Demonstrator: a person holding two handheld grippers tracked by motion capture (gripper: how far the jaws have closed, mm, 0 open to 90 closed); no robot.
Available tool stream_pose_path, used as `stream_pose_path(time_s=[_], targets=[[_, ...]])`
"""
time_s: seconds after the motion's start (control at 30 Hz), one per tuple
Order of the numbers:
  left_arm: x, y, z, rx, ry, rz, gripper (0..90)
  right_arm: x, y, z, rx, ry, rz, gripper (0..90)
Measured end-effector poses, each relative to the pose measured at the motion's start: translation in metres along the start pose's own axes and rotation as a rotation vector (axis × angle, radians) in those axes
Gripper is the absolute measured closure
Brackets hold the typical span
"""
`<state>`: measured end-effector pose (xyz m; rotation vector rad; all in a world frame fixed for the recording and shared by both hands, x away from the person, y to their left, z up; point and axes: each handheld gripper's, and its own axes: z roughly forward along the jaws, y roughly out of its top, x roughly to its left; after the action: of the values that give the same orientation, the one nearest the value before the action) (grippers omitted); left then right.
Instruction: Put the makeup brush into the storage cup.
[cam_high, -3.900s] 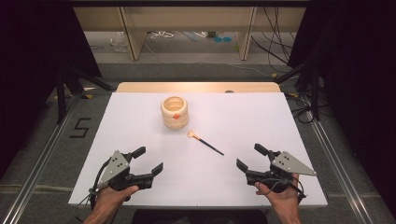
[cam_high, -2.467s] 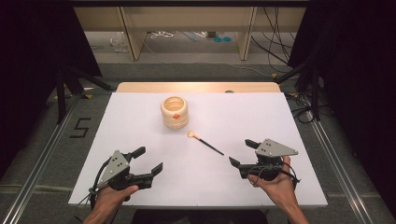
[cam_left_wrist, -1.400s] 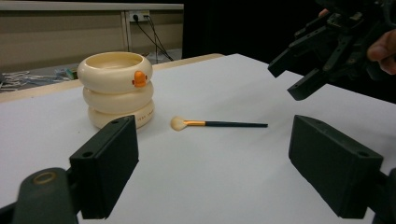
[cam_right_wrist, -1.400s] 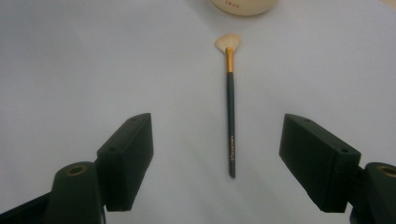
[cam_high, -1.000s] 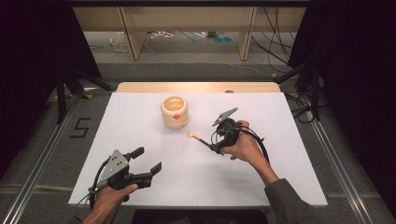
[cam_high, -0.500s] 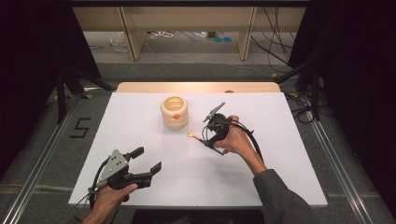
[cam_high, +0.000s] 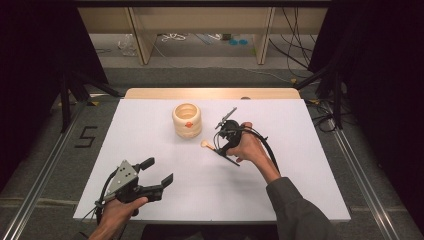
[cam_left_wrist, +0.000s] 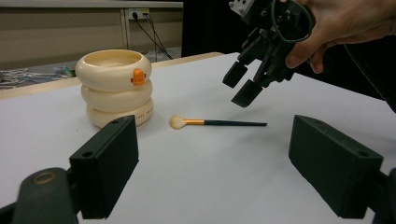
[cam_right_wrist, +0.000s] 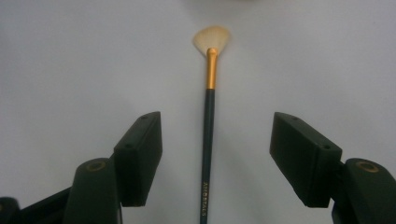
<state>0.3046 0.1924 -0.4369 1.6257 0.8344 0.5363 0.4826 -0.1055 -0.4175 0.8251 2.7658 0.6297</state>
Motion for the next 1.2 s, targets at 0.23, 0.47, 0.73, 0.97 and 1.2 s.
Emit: stream_pose_path(time_s=[0.23,0.47,0.73,0.97,1.2], targets=[[0.000,0.000,0.000,-0.002,-0.001,-0.002,15.7,0.001,0.009,0.007,0.036,-0.004,0.000,38.2],[0.000,0.000,0.000,-0.002,-0.001,-0.003,15.6,-0.003,0.011,0.017,0.075,0.004,0.006,40.8],[0.000,0.000,0.000,0.001,-0.003,-0.003,15.6,-0.004,0.013,0.026,0.114,0.026,0.014,42.0],[0.000,0.000,0.000,0.000,-0.003,0.001,15.6,-0.007,0.013,0.031,0.135,0.040,0.019,43.8],[-0.001,0.000,0.000,-0.002,-0.005,0.004,15.6,-0.008,0.013,0.035,0.151,0.046,0.020,45.7]])
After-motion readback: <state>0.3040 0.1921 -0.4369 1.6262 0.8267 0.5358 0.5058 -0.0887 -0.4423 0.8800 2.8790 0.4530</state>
